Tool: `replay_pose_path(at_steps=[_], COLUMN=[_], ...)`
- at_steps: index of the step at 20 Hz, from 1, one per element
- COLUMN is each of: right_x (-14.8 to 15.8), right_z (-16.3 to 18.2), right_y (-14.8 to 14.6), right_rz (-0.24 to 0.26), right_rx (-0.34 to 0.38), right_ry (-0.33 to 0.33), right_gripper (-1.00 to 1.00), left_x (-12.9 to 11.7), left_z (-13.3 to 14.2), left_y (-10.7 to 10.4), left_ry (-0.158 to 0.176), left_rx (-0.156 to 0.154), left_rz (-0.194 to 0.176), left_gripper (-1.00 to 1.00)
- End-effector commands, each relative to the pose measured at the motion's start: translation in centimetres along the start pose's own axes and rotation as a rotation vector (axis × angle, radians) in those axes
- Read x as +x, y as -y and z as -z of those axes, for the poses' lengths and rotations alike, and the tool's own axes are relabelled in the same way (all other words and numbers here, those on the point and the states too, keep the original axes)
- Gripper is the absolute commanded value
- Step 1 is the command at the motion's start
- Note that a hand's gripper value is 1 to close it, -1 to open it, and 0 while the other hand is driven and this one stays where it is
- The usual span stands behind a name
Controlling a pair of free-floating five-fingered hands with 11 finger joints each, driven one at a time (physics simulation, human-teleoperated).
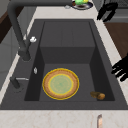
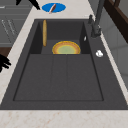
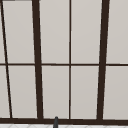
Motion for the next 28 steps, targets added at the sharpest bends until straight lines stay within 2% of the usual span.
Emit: replay_pose_path(at_steps=[1,3,6,9,11,18,25,27,28], right_x=[0.0,0.0,0.0,0.0,0.0,0.0,0.0,0.0,0.0], right_z=[0.0,0.0,0.0,0.0,0.0,0.0,0.0,0.0,0.0], right_y=[0.0,0.0,0.0,0.0,0.0,0.0,0.0,0.0,0.0], right_rz=[0.0,0.0,0.0,0.0,0.0,0.0,0.0,0.0,0.0], right_rx=[0.0,0.0,0.0,0.0,0.0,0.0,0.0,0.0,0.0], right_ry=[0.0,0.0,0.0,0.0,0.0,0.0,0.0,0.0,0.0], right_gripper=[0.0,0.0,0.0,0.0,0.0,0.0,0.0,0.0,0.0], left_x=[-2.0,-3.4,-6.1,-8.4,-10.2,-16.2,-21.2,-21.4,-21.4], left_z=[1.9,2.5,1.6,1.5,0.8,-0.3,-0.7,-0.2,0.0], left_y=[1.5,1.8,0.8,0.4,-0.4,-2.0,-2.7,-3.0,-3.1], left_ry=[-0.056,-0.059,-0.066,-0.078,-0.073,-0.077,-0.104,-0.122,-0.13], left_rx=[-0.019,-0.027,-0.038,-0.045,-0.063,-0.06,-0.05,-0.055,-0.067], left_rz=[-0.028,-0.033,-0.075,-0.093,-0.111,-0.156,-0.198,-0.229,-0.248], left_gripper=[-1.0,-1.0,-1.0,-1.0,-1.0,-1.0,-1.0,-1.0,-1.0])
